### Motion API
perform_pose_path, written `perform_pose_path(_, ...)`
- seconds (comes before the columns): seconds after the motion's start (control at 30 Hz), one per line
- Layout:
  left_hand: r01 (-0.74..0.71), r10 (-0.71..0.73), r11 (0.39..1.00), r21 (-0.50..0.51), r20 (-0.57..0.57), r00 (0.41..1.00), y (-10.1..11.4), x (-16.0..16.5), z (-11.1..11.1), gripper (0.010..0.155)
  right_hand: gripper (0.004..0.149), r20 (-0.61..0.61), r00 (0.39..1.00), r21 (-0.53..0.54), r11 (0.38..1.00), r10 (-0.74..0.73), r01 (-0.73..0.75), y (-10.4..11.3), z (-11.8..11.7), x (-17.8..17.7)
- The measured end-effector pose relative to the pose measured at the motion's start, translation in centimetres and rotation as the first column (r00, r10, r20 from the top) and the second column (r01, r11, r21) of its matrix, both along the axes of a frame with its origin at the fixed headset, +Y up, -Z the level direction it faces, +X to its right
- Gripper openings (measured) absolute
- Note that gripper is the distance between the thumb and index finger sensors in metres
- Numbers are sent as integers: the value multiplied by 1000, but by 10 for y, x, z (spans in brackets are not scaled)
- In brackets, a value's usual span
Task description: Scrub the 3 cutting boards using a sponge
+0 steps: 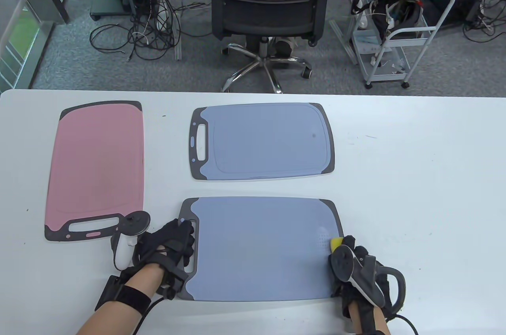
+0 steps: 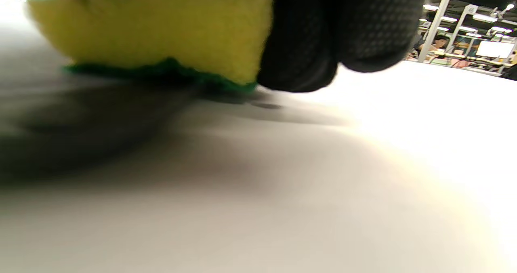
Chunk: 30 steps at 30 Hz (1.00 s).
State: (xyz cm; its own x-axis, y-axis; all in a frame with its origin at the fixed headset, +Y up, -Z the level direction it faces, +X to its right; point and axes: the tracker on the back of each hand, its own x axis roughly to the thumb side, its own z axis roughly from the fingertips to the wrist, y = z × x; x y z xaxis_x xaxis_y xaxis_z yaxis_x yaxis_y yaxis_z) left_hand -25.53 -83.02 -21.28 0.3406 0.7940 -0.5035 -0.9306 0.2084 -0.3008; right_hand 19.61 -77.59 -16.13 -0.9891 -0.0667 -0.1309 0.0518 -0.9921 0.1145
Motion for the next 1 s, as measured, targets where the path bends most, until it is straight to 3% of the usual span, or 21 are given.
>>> perform_pose_path(0.07, -4, 4, 1000, -2, -8, 1000, 0, -1, 0, 51, 69, -131, 990, 19, 999, 40, -38, 2, -5, -35)
perform_pose_path(0.13, -5, 5, 1000, -9, -11, 1000, -1, -1, 0, 51, 70, -303, 953, 50, 999, 12, 3, 6, -6, -94)
perform_pose_path(0.23, -10, 9, 1000, -10, -16, 1000, 0, -2, 0, 51, 71, -571, 819, 26, 997, -44, 71, 13, 2, -190)
perform_pose_path(0.27, -10, 10, 1000, -8, -18, 1000, 0, -2, 1, 51, 71, -607, 794, 29, 997, -42, 76, 14, 5, -205)
perform_pose_path(0.33, -17, 17, 1000, -10, -25, 1000, 0, -3, 1, 51, 71, -729, 682, 26, 994, -52, 104, 17, 18, -254)
perform_pose_path(0.4, -22, 21, 1000, -13, -27, 999, -1, -3, 1, 51, 70, -762, 648, 52, 995, -17, 88, 17, 24, -272)
perform_pose_path(0.47, -24, 24, 1000, -16, -28, 999, -1, -3, 1, 51, 69, -748, 663, 72, 995, 7, 71, 17, 22, -262)
perform_pose_path(0.57, -23, 22, 1000, -18, -26, 999, 0, -2, 0, 51, 69, -640, 768, 66, 998, 26, 21, 15, 13, -212)
perform_pose_path(0.7, -26, 26, 999, -32, 11, 1000, -1, -3, -4, 52, 69, -343, 938, 47, 998, 46, -32, 6, 9, -86)
perform_pose_path(0.8, -34, 35, 999, -41, 27, 999, -2, -3, -6, 52, 69, -107, 993, 14, 999, 40, -39, 0, 16, -10)
perform_pose_path(0.9, -14, 15, 1000, -28, 25, 1000, -1, -3, -6, 53, 69, -28, 998, -11, 999, 49, -49, 0, 18, 15)
perform_pose_path(1.0, -17, 18, 999, -31, 25, 1000, -1, -3, -6, 53, 70, -132, 990, 17, 999, 50, -48, 2, 11, -19)
